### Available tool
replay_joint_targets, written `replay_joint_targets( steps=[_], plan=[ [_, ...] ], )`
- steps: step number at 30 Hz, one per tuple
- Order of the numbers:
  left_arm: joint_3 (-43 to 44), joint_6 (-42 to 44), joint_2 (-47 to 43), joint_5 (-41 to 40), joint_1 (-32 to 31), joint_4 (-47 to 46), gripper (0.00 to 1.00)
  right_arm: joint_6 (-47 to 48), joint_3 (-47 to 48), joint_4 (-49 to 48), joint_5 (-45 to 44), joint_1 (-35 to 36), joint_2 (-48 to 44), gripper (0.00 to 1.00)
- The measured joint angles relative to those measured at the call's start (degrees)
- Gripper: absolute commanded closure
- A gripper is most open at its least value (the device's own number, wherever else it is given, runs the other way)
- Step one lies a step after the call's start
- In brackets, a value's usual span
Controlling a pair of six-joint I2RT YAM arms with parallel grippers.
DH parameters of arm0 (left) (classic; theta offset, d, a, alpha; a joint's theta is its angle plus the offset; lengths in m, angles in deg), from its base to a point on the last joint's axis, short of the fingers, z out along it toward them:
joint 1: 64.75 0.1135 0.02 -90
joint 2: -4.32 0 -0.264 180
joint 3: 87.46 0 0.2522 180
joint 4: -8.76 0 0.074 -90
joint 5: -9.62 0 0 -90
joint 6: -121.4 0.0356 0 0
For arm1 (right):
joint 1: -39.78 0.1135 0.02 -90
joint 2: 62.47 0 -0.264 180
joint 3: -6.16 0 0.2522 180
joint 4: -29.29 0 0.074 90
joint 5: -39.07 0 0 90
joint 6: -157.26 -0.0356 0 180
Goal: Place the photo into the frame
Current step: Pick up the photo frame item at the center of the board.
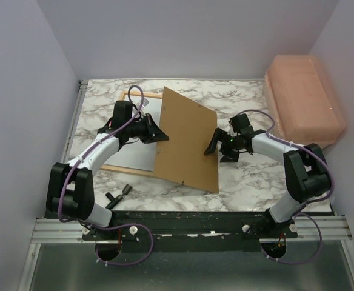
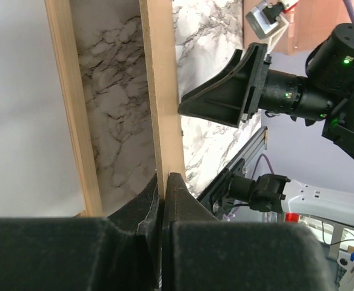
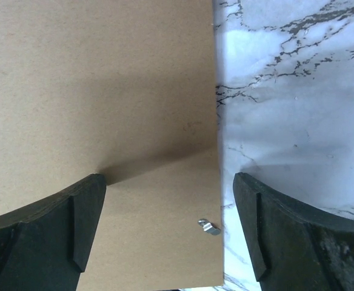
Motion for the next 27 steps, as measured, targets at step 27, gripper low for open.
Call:
replay_joint_targets(
  steps=[27],
  plan=[
    [-5.9,-23.45,-30.21,7.26,30.1,-16.37,1.0,-1.27,13.27,0.57,0.61,5.57,10.27,0.11]
  ],
)
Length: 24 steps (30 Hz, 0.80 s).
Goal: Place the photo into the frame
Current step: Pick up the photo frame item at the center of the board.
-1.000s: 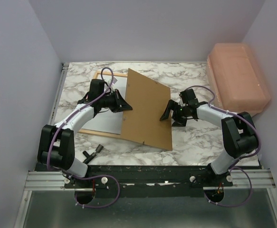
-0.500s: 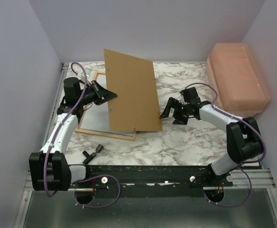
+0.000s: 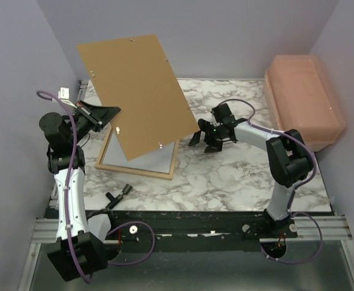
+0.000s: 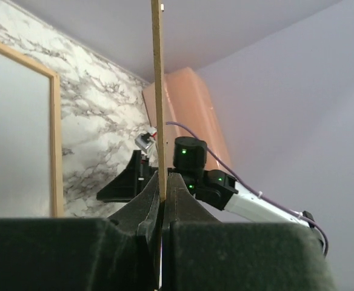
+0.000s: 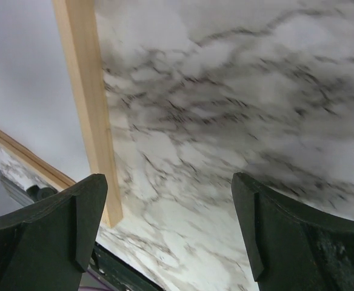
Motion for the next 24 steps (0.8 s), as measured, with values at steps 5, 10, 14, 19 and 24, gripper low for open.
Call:
replay_joint_targets(
  steps=[5,10,14,19,24],
  plan=[
    [0.0,-2.99,-2.73,1.4,3.43,-1.84,1.0,-0.83,9.57,0.92,-0.02,3.19,7.63,0.19],
    [0.59,-3.63,-6.03,1.62,6.47,-1.14,1.0,-1.6,17.88,2.08,-0.04,5.53,13.6,0.22],
    [2.19,-3.34,-7.04,1.66,7.1,-0.44,1.0,-1.7,23.78,4.7,-1.18,7.63,17.57,0.26],
    [2.38,-3.19,-7.45,2.14,7.13,-0.44,1.0,-1.42,30.42,8.61,-4.52,10.47,21.64,0.39],
    [2.38,-2.95,-7.45,2.56,7.48,-0.55,1.0,-0.79,33.55,12.39,-10.23,12.09,23.1,0.49]
  ],
)
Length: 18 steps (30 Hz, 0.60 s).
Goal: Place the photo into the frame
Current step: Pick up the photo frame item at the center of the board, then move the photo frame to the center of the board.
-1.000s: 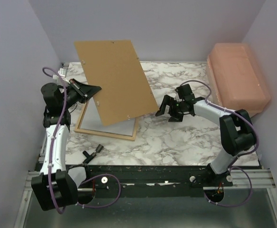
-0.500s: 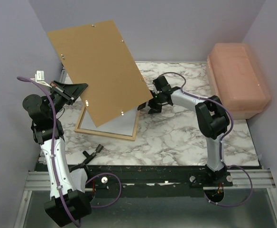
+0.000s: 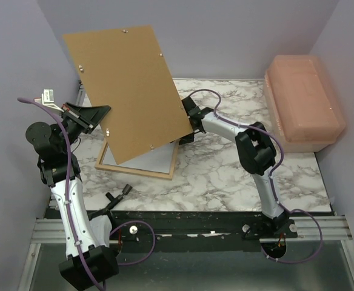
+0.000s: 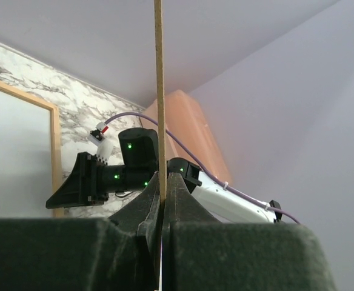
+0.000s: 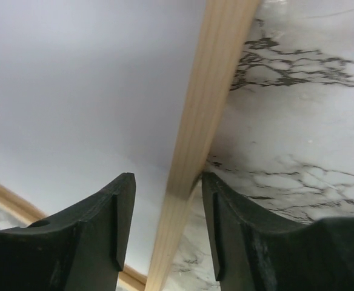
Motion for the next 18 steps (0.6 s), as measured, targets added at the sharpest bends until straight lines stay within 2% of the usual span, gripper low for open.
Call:
replay_joint_targets(
  steps=[4,11,18],
  plan=[
    [0.0,1.09,-0.15,0.15,0.07,0.22,1.0,0.81,0.0,1.27,-5.77,0.37,-0.17,0.7],
    [-0.11,2.05,-0.37,0.39,0.17,0.39,1.0,0.74,-1.46,0.98,-9.57,0.44,-1.14,0.83],
    [-0.79,3.34,-0.48,1.88,0.15,1.33,1.0,1.01,-8.13,-1.75,-11.15,-0.87,-5.31,0.89]
  ],
)
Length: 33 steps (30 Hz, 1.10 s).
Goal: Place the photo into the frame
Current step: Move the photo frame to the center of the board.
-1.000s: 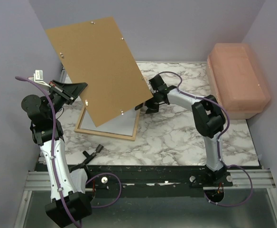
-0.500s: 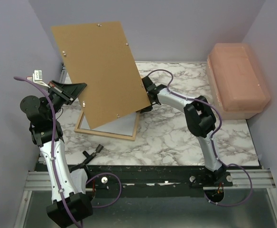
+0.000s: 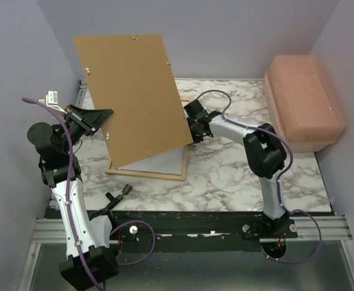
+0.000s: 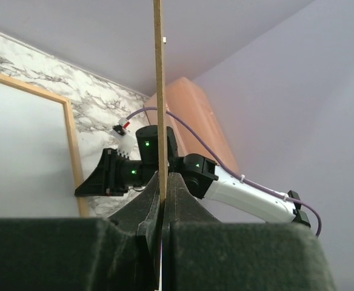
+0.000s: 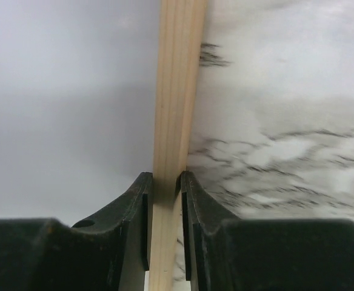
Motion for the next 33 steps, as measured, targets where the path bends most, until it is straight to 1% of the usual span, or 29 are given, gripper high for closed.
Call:
replay_joint_targets(
  steps=[5,10,12,13,17,23,28,33],
  plan=[
    [-0.2,0.44,0.0,0.2,0.0,0.44,1.0,1.64,-6.99,-0.17,-0.83,-3.48,-5.14,0.91],
    [-0.2,0.44,0.13,0.44,0.0,0.48,1.0,4.55,-11.52,1.36,-2.38,-7.1,-8.94,0.94],
    [-0.22,0.48,0.31,0.46,0.0,0.76,1.0,5.77,-13.05,1.81,-3.23,-7.74,-10.23,0.96],
    [-0.26,0.48,0.35,0.48,0.0,0.92,1.0,6.27,-13.92,1.95,-3.82,-7.91,-10.93,0.99],
    [-0.48,1.27,0.83,0.46,-0.44,3.08,1.0,8.44,-17.46,2.56,-5.77,-8.52,-13.77,1.0],
    [-0.28,5.05,2.75,0.02,-3.13,8.94,1.0,12.7,-22.71,3.04,-5.75,-11.08,-18.08,1.0],
    [0.44,7.41,4.68,-1.03,-5.81,13.16,1.0,16.65,-24.11,3.58,-5.79,-12.0,-19.39,1.0],
    [2.54,10.05,7.26,-3.3,-9.88,16.83,1.0,19.39,-25.27,3.58,-6.32,-12.41,-20.41,1.0]
  ],
)
